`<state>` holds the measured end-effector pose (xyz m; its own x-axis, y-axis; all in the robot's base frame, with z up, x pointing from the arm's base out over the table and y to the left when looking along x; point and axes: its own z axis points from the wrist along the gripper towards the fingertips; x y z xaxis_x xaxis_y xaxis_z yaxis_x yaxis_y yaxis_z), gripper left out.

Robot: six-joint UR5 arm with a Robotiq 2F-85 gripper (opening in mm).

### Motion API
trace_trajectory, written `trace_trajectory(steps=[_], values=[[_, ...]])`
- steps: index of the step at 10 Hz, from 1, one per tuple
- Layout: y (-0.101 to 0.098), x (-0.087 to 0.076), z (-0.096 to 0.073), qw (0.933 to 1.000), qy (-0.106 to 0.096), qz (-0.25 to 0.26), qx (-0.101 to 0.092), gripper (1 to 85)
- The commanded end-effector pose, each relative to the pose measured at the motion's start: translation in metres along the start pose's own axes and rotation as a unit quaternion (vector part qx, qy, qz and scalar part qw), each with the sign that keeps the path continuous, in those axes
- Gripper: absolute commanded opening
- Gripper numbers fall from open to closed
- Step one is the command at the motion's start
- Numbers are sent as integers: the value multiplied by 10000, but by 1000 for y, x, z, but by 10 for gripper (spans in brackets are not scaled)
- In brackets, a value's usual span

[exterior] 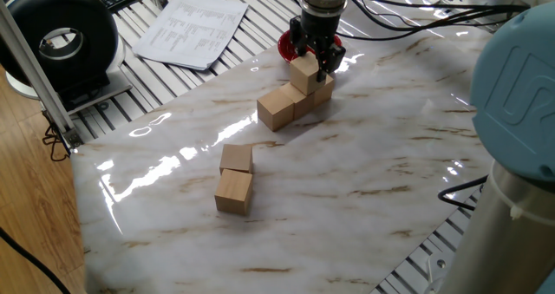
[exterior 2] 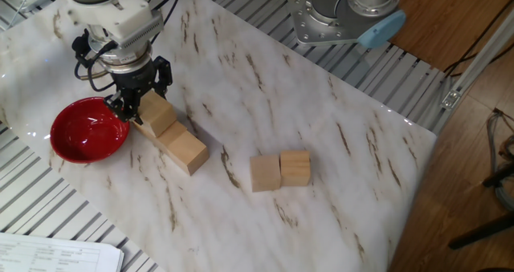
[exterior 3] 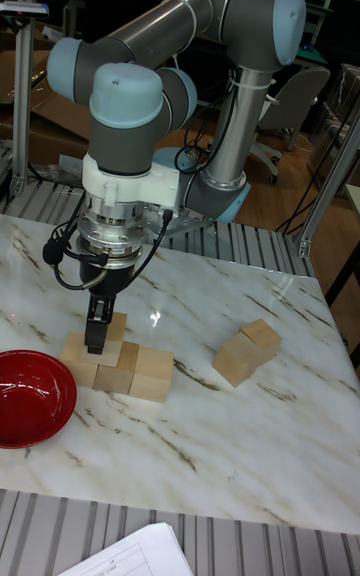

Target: Stack the blocks into a pyramid shape

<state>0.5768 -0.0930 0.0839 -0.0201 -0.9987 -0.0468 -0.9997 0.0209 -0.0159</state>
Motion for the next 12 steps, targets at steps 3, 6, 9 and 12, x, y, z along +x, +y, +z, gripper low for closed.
trace_trajectory(steps=[3,6,9,12], values=[[-6,-3,-1,9999,-89,-79,109,73],[-7,-2,-1,9998,-81,-125,133,117],[-7,2,-1,9997,-3,-189,133,160],[-6,2,0,9998,-18,-173,118,210]])
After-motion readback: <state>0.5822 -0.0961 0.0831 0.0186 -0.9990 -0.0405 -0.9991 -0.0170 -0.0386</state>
